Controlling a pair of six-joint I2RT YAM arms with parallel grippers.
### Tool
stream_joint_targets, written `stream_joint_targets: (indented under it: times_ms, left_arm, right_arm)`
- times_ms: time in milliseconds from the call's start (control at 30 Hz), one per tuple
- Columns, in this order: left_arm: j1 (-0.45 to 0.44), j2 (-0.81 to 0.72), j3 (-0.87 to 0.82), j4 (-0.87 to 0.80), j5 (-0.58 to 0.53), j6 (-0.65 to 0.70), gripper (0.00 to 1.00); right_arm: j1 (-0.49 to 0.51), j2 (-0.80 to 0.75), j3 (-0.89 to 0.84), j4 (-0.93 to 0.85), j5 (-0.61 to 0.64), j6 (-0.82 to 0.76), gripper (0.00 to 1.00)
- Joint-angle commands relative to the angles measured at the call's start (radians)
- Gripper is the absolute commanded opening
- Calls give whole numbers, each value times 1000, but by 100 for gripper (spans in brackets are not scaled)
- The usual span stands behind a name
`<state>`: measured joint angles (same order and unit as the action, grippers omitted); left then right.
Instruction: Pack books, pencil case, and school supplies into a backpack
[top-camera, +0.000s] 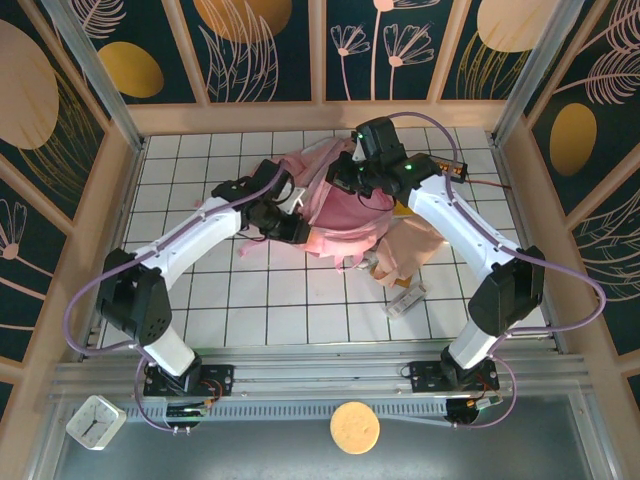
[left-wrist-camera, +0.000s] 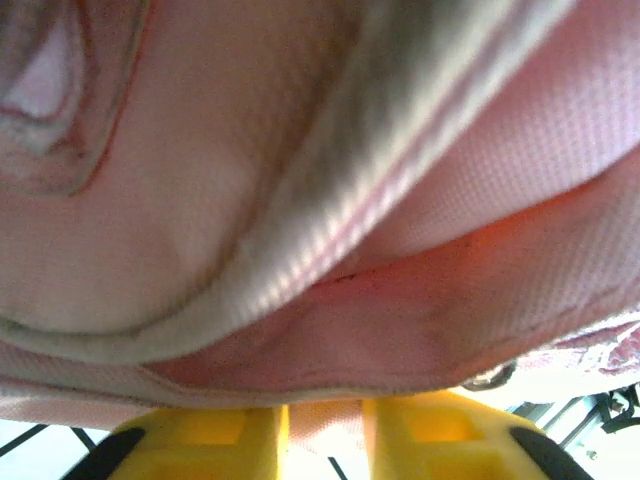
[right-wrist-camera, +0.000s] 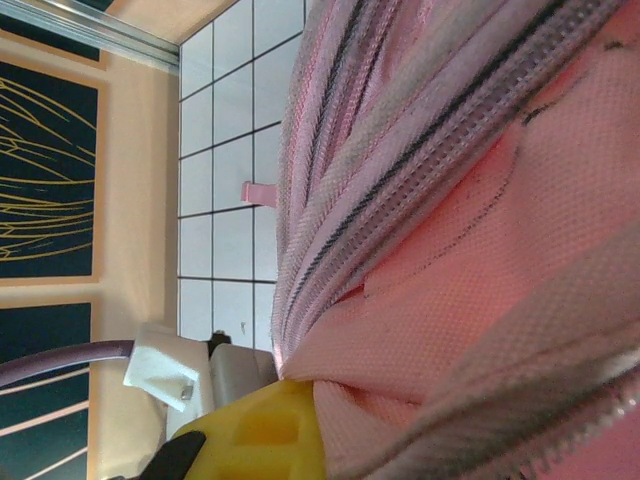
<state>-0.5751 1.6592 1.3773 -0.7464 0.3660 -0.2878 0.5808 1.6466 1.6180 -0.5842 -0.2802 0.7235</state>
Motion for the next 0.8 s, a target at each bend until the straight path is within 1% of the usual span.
stream_joint_targets:
  times_ms: [0,100,200,300,400,500,633,667,733,767]
  left_arm:
    - [-7,41,75,-1,-2,19,16]
    - [-7,48,106,-20,-1,33,0]
    - [-8,47,92,-50,-21,50,0]
    - [-8,9,32,-72,-55,52,0]
    - [-4,-46,-51,-79,-98,21,0]
    - [6,-115,-122,-65,-115,-18,0]
    - [34,-184,-153,-62,-145,-57,0]
    - [38,-191,-153,-61,-133,-52,0]
    - [38,-207,-158,-23,-59,-28,0]
    - [38,-221,-165,18,-16,-20,9]
  right_arm:
    - [18,-13,60,79,-1,16,0]
    - [19,-14,54,78,2,13,0]
    - [16,-19,48,72,16,8,0]
    - [6,-27,40,50,34,-2,0]
    - [-14,-44,19,44,48,-11,0]
    - [-29,-66,-9,49,49,-18,0]
    - [-29,-80,-35,60,41,-22,0]
    - [-29,-83,-40,65,35,-23,0]
    - [-29,-87,-52,80,15,-19,0]
    - [-29,-91,-58,86,7,-16,0]
